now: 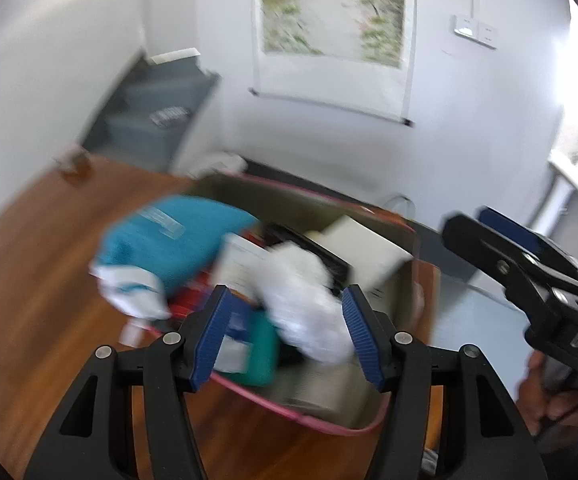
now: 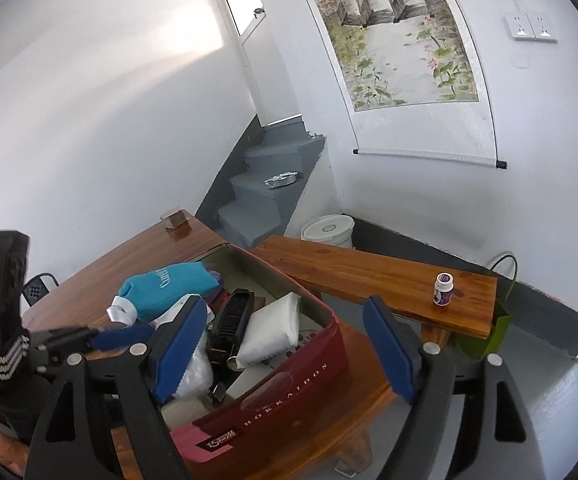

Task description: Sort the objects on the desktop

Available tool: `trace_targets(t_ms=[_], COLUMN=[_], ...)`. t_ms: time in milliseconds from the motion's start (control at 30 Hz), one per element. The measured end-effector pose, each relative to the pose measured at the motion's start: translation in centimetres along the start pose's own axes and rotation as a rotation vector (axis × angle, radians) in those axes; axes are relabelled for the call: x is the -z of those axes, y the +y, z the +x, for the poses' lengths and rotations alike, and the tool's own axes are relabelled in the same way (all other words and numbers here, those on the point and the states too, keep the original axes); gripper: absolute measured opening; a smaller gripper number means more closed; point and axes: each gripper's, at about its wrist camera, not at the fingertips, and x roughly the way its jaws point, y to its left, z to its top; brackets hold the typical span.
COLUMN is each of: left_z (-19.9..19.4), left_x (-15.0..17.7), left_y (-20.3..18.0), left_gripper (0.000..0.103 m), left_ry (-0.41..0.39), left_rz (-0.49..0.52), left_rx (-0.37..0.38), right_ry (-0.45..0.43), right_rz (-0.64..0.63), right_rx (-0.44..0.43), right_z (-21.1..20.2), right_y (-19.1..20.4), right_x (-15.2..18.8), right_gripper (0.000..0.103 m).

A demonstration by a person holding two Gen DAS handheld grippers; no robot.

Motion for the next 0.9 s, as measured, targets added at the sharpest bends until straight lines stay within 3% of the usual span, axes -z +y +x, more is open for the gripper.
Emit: trace_targets(t_ms=[100,167,200,467,900], left_z=[-1.8,-3.0,-3.3,-5.7,-8.4], left_x=[-0.2,-0.1,-0.2,0.7,2.0], left_y=[0.7,1.4,1.6,2.4,1.5], left_gripper=[0.069,0.082,0.084,0.084,0.084], left_ry=[-0.061,-0.104,-0.118,-0.165,-0.202], left_rz=[-0.007,-0.026,-0.031,-0.041,-0.039], left_rx=[-0.059,-0.081,-0.09,-0.134,-0.19], right_ry=[0.003,-0.001,0.003,0.019,0.013], right_rz=[-0.007,-0.013,-0.017,-0.087,-0.085], right_rx=[0.012,0.012,0.012,0.024,0.082], right_z=[-0.3,-0.6,-0.7,-2.2,-4.9], right_y=[0.2,0.4,0.7,3.4,4.0], right_x=[-0.1,-0.1,-0.1,0.4,1.0], right_gripper=[0.101,0.103,0.103,0.103,0.103])
